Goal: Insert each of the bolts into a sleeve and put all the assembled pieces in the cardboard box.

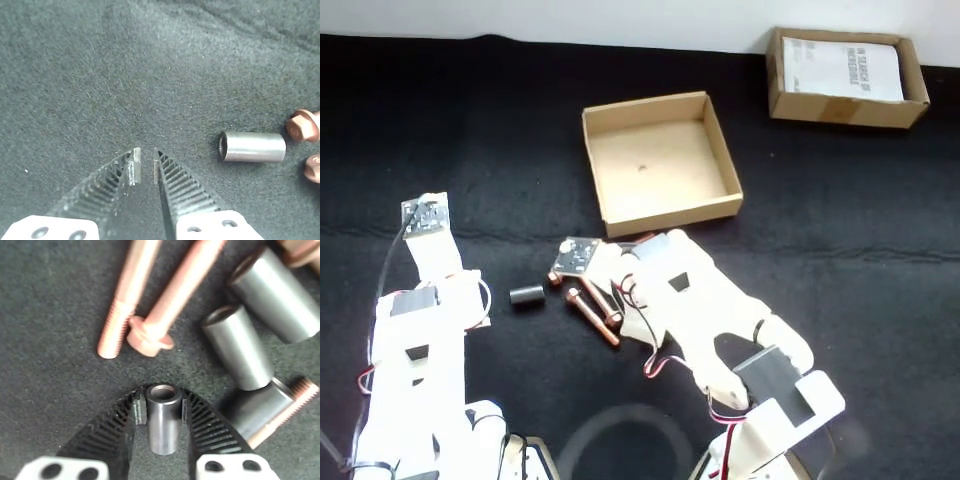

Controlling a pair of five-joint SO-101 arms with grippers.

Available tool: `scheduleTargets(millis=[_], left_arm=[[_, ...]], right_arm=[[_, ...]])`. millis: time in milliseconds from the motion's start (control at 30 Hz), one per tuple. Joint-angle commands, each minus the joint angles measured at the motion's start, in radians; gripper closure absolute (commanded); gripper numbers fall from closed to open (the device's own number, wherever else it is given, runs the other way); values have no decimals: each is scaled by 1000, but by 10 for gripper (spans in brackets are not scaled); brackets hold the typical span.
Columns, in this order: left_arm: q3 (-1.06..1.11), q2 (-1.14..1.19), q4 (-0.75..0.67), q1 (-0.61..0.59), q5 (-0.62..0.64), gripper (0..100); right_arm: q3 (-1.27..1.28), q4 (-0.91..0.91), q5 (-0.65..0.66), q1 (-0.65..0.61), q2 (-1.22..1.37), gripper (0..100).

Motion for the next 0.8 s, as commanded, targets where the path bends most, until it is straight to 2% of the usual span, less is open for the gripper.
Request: scheduleTargets(millis=[0, 200, 300, 500, 767], left_arm=[[-2, -12, -12, -8, -8, 934], [-2, -12, -12, -8, -8, 934], [-1, -12, -12, -8, -8, 934], [-1, -12, -12, -8, -8, 934], [16, -12, -51, -8, -8, 934]], right_arm=[[-4, -24, 2, 45, 35, 991], [-4, -21, -3, 50, 33, 991], [-44, -12, -61, 70, 28, 991], [-338, 156, -121, 134, 28, 991], [-757, 466, -144, 170, 28, 991]])
